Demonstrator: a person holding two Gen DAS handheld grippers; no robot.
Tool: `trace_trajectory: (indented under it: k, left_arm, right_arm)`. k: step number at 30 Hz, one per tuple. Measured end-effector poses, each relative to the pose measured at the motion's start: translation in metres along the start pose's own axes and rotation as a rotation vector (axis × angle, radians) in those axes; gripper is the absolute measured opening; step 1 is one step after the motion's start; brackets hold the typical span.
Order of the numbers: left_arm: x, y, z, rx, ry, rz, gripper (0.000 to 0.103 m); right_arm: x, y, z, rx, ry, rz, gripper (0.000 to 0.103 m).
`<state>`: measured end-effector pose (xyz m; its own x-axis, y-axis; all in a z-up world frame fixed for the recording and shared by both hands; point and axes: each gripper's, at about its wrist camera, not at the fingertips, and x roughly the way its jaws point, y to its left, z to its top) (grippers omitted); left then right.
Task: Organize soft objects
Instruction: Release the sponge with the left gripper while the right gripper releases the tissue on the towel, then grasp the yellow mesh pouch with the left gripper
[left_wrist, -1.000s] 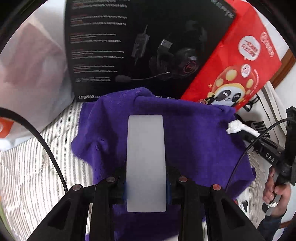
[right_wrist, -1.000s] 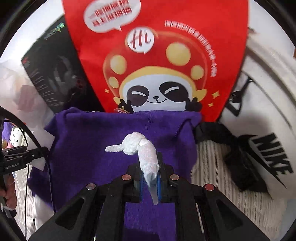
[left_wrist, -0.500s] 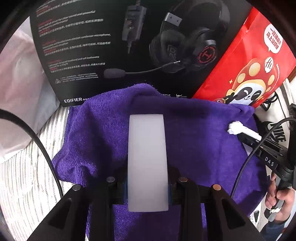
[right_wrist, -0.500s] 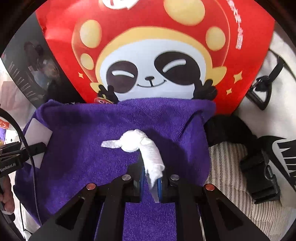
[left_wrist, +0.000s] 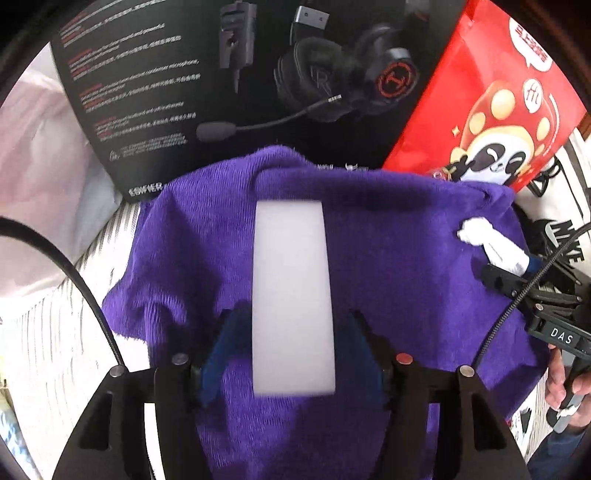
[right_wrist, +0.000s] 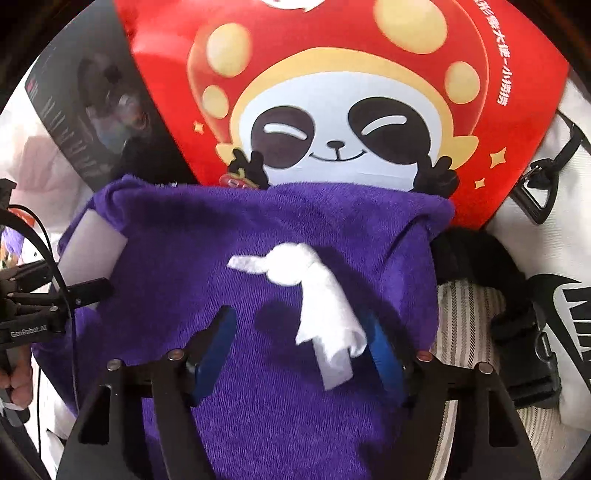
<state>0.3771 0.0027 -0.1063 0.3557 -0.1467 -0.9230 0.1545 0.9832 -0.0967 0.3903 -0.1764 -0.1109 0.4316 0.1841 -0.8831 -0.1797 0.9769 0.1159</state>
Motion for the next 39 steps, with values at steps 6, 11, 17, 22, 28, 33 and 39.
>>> trace_trajectory:
  k: [6,11,17,22,28,33,39]
  left_arm:
    - [-0.019,0.002,-0.018,-0.002,0.005,-0.003,0.059]
    - [-0.058,0.001,-0.038,0.018,-0.027,0.003,0.060]
    - [-0.098,0.018,-0.070,0.037,-0.062,-0.030,0.069]
    - [-0.115,0.027,-0.121,0.056,-0.069,-0.070,0.078]
    - [-0.117,0.024,-0.188,0.133,-0.021,-0.094,0.080]
    - [-0.102,0.022,-0.220,0.157,0.020,-0.143,0.080]
    - [-0.090,0.002,-0.229,0.255,0.019,-0.106,0.087]
  right_arm:
    - [-0.020,0.002,-0.011,0.018,0.004,0.008,0.071]
    - [-0.062,0.000,-0.027,0.055,-0.050,0.025,0.071]
    - [-0.123,0.004,-0.057,0.085,-0.109,0.024,0.071]
    - [-0.164,0.011,-0.099,0.088,-0.126,0.016,0.071]
    - [-0.189,0.027,-0.147,0.081,-0.118,0.016,0.071]
    - [-0.203,0.030,-0.177,0.060,-0.087,-0.019,0.071]
    - [-0.203,0.023,-0.192,0.068,-0.057,-0.048,0.071]
